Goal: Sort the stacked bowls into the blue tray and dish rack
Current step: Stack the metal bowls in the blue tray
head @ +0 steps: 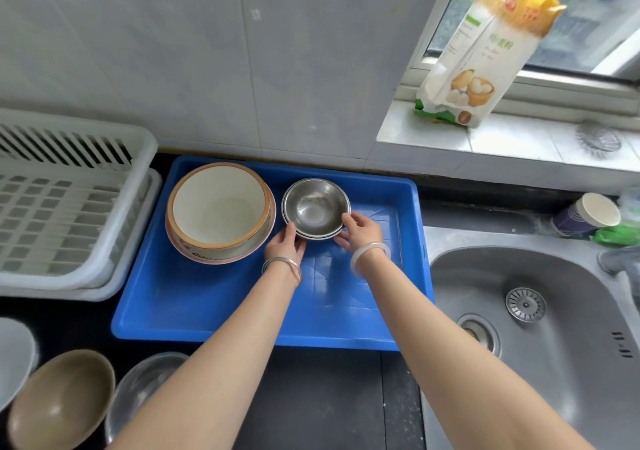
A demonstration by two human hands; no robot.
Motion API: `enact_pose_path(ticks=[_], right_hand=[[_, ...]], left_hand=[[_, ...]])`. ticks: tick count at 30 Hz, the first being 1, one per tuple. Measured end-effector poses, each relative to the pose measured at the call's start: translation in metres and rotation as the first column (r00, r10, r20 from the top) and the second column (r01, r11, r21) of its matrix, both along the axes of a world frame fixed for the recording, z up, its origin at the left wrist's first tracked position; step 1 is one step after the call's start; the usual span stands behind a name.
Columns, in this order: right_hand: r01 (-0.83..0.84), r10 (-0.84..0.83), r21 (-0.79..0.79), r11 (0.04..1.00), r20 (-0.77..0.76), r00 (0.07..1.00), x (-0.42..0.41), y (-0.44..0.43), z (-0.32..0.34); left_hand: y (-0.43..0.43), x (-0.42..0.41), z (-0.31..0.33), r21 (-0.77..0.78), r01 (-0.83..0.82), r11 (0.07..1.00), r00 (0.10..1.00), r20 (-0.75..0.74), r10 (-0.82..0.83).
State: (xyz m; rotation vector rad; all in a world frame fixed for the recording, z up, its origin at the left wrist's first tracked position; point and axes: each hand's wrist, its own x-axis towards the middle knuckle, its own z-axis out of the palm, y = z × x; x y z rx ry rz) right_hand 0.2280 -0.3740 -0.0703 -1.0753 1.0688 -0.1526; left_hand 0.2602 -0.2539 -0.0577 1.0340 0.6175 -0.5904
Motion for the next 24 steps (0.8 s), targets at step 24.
enact_pose_path(ticks=[24], right_hand=[[-0.540, 0.554, -0.391, 0.746, -0.087, 0.828, -0.102, 0.088, 0.074]], left_hand=[[0.110, -0.089, 0.049, 0.677, 0.208, 0.706, 0.827, 0.265, -0.497]])
